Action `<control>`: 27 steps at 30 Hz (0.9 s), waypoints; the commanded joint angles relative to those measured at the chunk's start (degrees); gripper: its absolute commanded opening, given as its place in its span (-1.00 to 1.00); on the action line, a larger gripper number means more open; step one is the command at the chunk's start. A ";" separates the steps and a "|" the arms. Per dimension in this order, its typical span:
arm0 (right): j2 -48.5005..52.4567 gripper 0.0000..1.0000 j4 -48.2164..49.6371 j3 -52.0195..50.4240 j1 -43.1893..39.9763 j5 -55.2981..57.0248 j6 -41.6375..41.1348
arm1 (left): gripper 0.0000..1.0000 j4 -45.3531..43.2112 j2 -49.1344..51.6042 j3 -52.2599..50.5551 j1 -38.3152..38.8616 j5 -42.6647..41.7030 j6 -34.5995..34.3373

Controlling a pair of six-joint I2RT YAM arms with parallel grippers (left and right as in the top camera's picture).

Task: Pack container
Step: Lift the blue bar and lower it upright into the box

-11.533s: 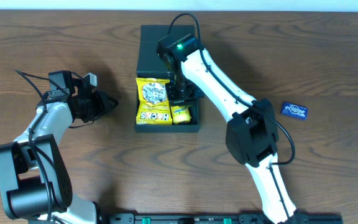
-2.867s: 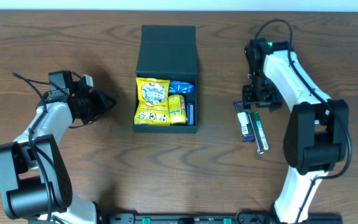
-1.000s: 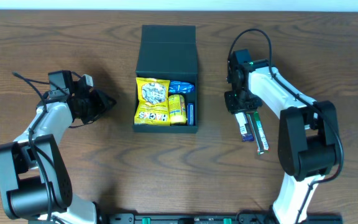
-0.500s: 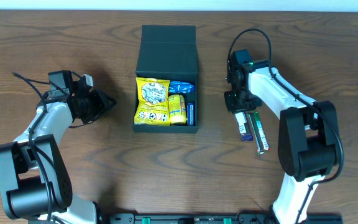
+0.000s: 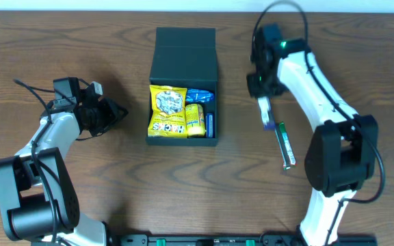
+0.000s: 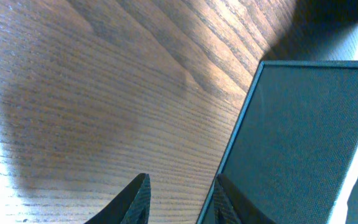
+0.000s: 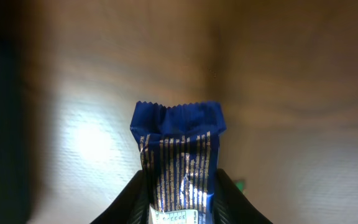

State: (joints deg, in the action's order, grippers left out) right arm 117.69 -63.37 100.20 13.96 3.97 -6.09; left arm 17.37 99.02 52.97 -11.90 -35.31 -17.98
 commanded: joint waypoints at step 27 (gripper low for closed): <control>1.16 -0.97 -6.82 13.97 21.75 -4.52 -29.86 | -0.31 0.63 0.61 1.31 -0.09 0.76 0.13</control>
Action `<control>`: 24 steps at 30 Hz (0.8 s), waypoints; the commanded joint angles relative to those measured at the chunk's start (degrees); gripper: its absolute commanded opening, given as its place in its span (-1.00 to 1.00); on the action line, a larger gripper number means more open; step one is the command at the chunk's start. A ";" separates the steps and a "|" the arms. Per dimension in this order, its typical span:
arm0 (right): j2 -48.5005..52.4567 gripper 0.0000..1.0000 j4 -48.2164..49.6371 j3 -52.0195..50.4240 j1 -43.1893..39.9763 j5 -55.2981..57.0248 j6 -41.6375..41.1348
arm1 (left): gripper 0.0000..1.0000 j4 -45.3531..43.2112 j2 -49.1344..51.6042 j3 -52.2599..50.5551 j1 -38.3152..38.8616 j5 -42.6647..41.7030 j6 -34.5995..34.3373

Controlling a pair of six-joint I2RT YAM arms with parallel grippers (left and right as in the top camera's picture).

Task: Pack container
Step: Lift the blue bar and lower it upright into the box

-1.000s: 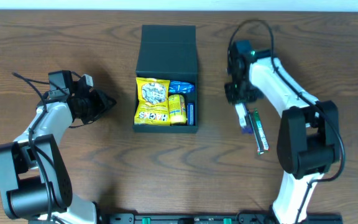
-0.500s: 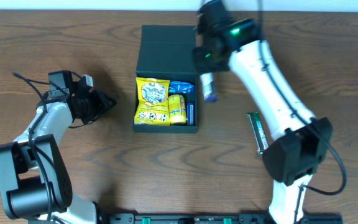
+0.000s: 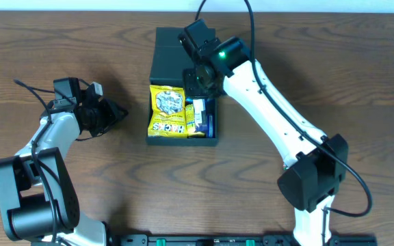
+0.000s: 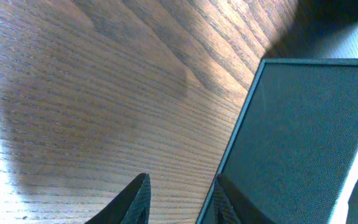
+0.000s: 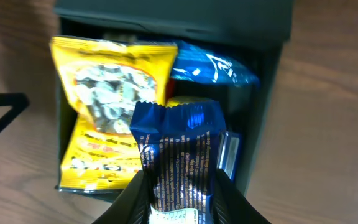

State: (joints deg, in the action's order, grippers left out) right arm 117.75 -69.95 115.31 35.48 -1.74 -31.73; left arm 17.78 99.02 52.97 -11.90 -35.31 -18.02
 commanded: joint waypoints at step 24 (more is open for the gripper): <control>6.12 -0.90 0.50 -1.16 -1.60 8.63 -2.47 | -0.31 0.11 0.61 1.31 -0.09 0.81 0.22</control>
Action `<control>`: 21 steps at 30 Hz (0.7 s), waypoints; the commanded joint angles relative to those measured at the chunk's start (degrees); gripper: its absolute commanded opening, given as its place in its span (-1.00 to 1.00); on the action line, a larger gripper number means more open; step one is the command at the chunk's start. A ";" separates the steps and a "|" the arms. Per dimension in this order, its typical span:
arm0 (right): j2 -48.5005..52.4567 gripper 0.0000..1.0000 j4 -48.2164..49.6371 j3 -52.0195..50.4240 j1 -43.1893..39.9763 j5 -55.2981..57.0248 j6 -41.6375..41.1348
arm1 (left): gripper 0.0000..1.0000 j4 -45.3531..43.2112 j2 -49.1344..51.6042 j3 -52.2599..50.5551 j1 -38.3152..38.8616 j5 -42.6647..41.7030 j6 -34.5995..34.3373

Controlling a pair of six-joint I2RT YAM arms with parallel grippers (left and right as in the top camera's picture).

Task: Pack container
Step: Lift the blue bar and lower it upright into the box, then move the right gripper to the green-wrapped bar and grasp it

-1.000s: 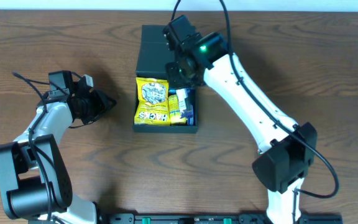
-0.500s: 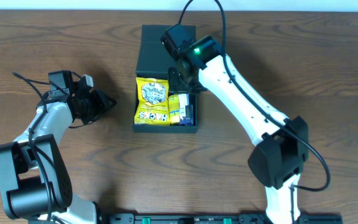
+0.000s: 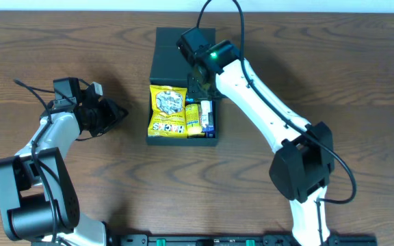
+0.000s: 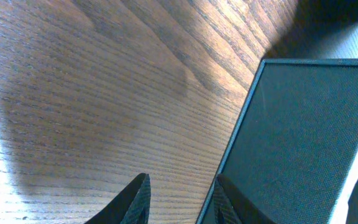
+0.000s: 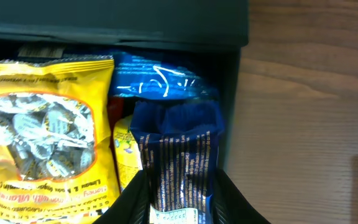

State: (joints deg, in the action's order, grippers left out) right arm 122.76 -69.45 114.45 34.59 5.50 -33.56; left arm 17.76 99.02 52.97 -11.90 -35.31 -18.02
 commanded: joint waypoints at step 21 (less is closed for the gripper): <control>0.20 0.12 -8.83 -0.09 -5.99 6.38 0.17 | -0.31 0.17 0.61 1.31 -0.09 0.85 0.22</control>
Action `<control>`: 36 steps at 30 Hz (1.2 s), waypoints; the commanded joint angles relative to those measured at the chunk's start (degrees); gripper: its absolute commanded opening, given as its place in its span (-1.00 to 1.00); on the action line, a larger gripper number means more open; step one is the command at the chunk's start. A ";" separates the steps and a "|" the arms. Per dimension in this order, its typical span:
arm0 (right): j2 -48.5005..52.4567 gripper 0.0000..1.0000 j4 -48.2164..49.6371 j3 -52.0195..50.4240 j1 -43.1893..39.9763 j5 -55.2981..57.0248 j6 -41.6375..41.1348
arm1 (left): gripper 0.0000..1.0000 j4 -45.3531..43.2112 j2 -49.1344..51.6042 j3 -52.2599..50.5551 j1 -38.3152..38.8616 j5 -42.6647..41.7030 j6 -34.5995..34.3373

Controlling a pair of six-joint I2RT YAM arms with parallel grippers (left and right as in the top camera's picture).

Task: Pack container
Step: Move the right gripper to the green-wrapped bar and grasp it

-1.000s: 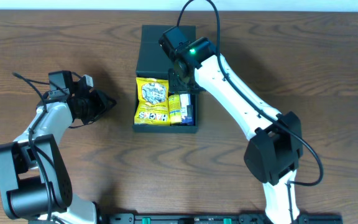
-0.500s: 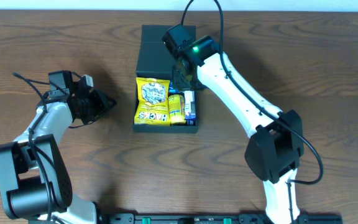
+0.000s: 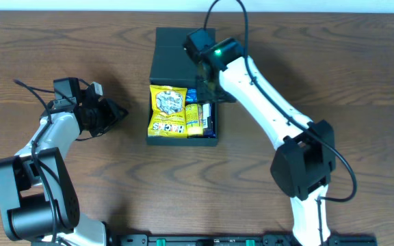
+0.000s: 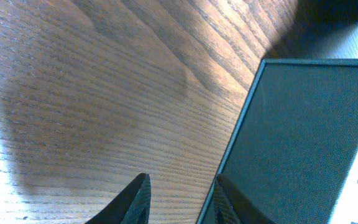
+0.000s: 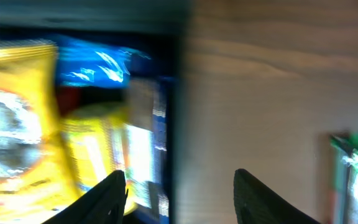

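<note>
A dark box (image 3: 182,141) stands open mid-table with its lid (image 3: 185,53) folded back. Inside lie a large yellow bag (image 3: 167,109), a small yellow pack (image 3: 193,117), a light blue packet (image 5: 92,65) and a dark blue wrapper (image 3: 209,117) along the right wall. My right gripper (image 3: 213,90) hovers over the box's right edge; in the blurred right wrist view the gripper (image 5: 182,193) is open and empty. My left gripper (image 3: 118,113) rests left of the box, and the gripper (image 4: 180,199) is open on bare wood beside the box wall (image 4: 297,137).
A green-ended bar (image 5: 348,168) lies on the wood to the right of the box; in the overhead view my right arm hides it. The table's far edge (image 3: 334,12) runs along the top.
My right gripper has opened and let go of the dark blue wrapper, which now lies in the box by its right wall. The gripper has shifted slightly right. The left arm is unchanged.
My right gripper first held the dark blue wrapper over bare table right of the box, near the green bar. Then it held the wrapper above the box, then lower inside it. Now the wrapper lies in the box and the gripper is open. The left arm stayed put.
</note>
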State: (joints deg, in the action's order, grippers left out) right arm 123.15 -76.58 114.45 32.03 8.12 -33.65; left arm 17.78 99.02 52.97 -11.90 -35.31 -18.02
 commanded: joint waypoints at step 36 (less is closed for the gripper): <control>-23.06 0.14 25.73 -53.57 -23.63 -0.70 26.05 | -0.29 -0.66 0.61 1.31 -0.09 2.69 0.20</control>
State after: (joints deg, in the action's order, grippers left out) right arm 100.12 -52.03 62.24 9.04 8.29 -9.10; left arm 17.08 99.02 53.01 -11.90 -32.97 -18.02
